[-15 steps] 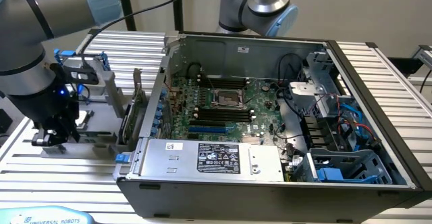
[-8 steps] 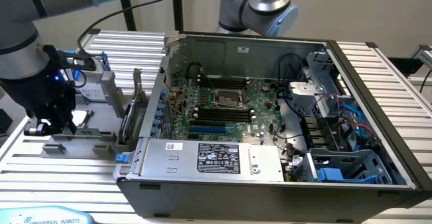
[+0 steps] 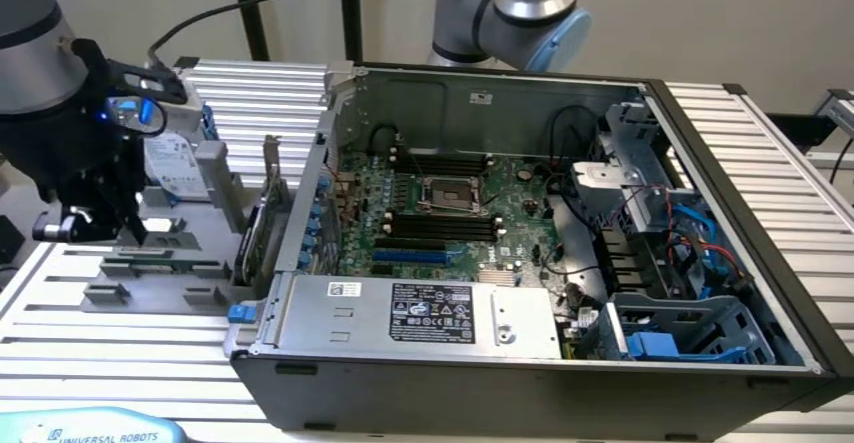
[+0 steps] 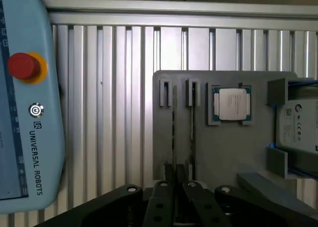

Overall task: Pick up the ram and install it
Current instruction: 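Pick up the ram and move it above insertion slot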

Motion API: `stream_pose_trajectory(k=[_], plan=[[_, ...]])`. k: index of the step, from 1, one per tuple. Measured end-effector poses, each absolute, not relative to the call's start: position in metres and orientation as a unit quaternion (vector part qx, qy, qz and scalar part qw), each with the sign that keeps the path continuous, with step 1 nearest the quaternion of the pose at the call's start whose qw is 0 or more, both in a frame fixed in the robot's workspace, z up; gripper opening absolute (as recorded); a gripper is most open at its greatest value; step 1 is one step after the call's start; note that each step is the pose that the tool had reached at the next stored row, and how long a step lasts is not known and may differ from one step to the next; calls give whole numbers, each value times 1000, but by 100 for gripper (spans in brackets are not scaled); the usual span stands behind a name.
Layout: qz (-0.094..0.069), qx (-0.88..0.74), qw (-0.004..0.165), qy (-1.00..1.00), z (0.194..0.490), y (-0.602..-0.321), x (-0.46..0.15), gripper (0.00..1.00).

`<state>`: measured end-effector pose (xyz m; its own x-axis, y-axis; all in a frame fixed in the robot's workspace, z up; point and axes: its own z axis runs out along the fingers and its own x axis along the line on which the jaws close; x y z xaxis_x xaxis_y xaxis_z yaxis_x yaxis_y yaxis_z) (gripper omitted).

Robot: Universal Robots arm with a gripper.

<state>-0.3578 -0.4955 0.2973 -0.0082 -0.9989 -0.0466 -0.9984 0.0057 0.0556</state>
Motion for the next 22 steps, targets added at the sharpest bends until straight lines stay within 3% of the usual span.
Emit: stream_pose_trajectory(k=[22], plan=[[-36,704,3,-709,396,-495,-294,13]])
